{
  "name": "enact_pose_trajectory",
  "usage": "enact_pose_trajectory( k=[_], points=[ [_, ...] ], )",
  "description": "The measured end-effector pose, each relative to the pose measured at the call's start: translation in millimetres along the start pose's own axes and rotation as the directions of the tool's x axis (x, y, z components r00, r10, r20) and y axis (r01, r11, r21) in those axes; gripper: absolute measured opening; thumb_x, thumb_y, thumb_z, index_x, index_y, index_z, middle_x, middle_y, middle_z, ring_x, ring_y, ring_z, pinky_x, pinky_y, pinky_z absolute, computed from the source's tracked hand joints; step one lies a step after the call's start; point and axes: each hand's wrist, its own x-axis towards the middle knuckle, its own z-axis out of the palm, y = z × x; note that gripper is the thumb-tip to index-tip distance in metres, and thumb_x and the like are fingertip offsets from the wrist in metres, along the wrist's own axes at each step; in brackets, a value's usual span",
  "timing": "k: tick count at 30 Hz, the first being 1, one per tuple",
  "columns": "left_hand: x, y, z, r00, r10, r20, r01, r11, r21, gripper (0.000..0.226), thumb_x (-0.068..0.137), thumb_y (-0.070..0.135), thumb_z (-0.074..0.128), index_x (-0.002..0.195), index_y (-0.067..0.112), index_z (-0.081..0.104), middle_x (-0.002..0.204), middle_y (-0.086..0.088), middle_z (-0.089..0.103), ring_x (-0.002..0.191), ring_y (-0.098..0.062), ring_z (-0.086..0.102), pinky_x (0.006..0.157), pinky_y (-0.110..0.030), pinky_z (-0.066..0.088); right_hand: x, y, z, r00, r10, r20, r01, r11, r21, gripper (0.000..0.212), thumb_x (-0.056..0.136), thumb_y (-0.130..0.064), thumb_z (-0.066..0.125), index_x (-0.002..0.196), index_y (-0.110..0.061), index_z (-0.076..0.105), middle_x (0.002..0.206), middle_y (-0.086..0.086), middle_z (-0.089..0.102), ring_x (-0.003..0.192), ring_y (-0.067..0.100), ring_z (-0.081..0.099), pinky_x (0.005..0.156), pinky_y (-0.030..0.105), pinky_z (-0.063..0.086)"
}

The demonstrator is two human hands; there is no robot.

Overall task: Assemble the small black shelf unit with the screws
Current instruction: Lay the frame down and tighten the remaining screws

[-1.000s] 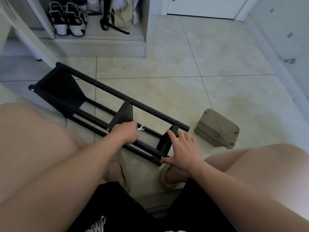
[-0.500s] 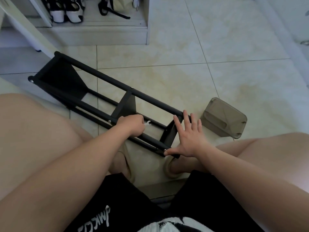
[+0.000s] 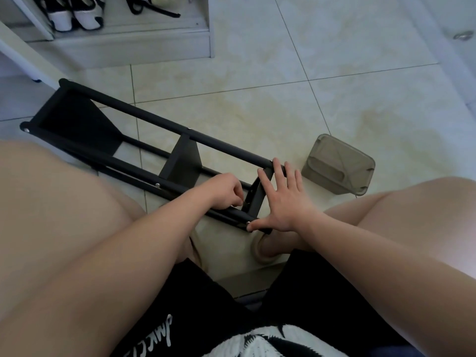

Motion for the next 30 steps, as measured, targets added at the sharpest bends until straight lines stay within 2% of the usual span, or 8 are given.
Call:
enact_pose_trajectory(
  k=[2,5,7,9,12,16,23,30],
  points=[
    [2,2,1,1.000,-0.004,0.024,0.004,0.999,-0.032,0.010,0.090,0.015,0.068,0.094,0.019,0.076,0.086,0.006,0.071,0.086,-0.010,0.066,0.075,-0.023,0.049,0,0,1,1.000,-0.001,-0.003,0.001,1.000,-0.007,0.144,0.057,-0.102,0.045,0.158,-0.024,-0.021,0.160,0.019,-0.035,0.147,0.046,-0.029,0.119,0.056,-0.016],
    [5,4,2,0.999,-0.016,0.050,0.024,0.986,-0.167,0.012,0.089,0.017,0.068,0.082,0.026,0.073,0.081,0.009,0.069,0.077,-0.006,0.062,0.069,-0.022,0.048,0,1,1,1.000,-0.004,-0.008,0.004,1.000,-0.009,0.143,0.057,-0.102,0.043,0.158,-0.023,-0.021,0.160,0.020,-0.036,0.147,0.046,-0.030,0.119,0.056,-0.016],
    [7,4,3,0.998,-0.035,0.042,0.044,0.968,-0.247,0.015,0.088,0.019,0.070,0.077,0.027,0.071,0.081,0.002,0.070,0.077,-0.012,0.063,0.070,-0.027,0.050,0,1,1,1.000,-0.004,-0.007,0.004,1.000,-0.007,0.144,0.057,-0.103,0.043,0.159,-0.023,-0.020,0.160,0.020,-0.035,0.147,0.047,-0.029,0.119,0.056,-0.016],
    [8,4,6,0.997,-0.068,0.039,0.076,0.951,-0.301,0.013,0.089,0.021,0.071,0.077,0.026,0.070,0.080,0.002,0.072,0.076,-0.010,0.068,0.065,-0.024,0.048,0,1,1,1.000,-0.003,-0.005,0.003,1.000,-0.003,0.144,0.057,-0.102,0.044,0.159,-0.023,-0.020,0.160,0.020,-0.035,0.147,0.047,-0.029,0.119,0.056,-0.015],
    [11,3,9,0.993,-0.121,0.009,0.115,0.923,-0.366,0.011,0.088,0.023,0.073,0.078,0.023,0.069,0.070,0.012,0.073,0.063,0.002,0.068,0.058,-0.020,0.043,0,0,1,1.000,-0.001,0.004,0.001,1.000,-0.008,0.143,0.057,-0.102,0.043,0.159,-0.024,-0.020,0.160,0.020,-0.036,0.147,0.047,-0.030,0.120,0.056,-0.014],
    [15,5,12,0.978,-0.187,-0.097,0.124,0.884,-0.450,0.004,0.087,0.024,0.074,0.088,0.021,0.073,0.075,0.008,0.075,0.066,-0.004,0.065,0.061,-0.020,0.044,0,0,0,1.000,0.003,0.006,-0.003,1.000,-0.007,0.144,0.056,-0.103,0.043,0.159,-0.024,-0.019,0.160,0.019,-0.035,0.147,0.046,-0.030,0.120,0.057,-0.013],
    [16,3,9,0.986,-0.167,-0.019,0.133,0.849,-0.512,0.007,0.093,0.017,0.068,0.091,0.022,0.073,0.073,0.010,0.073,0.062,0.003,0.066,0.051,-0.013,0.042,0,0,0,1.000,0.004,0.018,-0.004,1.000,-0.007,0.143,0.056,-0.103,0.043,0.158,-0.025,-0.020,0.160,0.018,-0.037,0.147,0.046,-0.031,0.122,0.057,-0.011],
    [17,2,11,0.990,-0.143,0.016,0.131,0.846,-0.516,0.009,0.092,0.023,0.069,0.084,0.026,0.069,0.068,0.014,0.074,0.065,-0.001,0.065,0.056,-0.019,0.040,0,0,0,1.000,0.009,0.018,-0.008,1.000,-0.013,0.144,0.055,-0.104,0.041,0.159,-0.025,-0.019,0.160,0.018,-0.036,0.147,0.045,-0.030,0.122,0.058,-0.010]
  ],
)
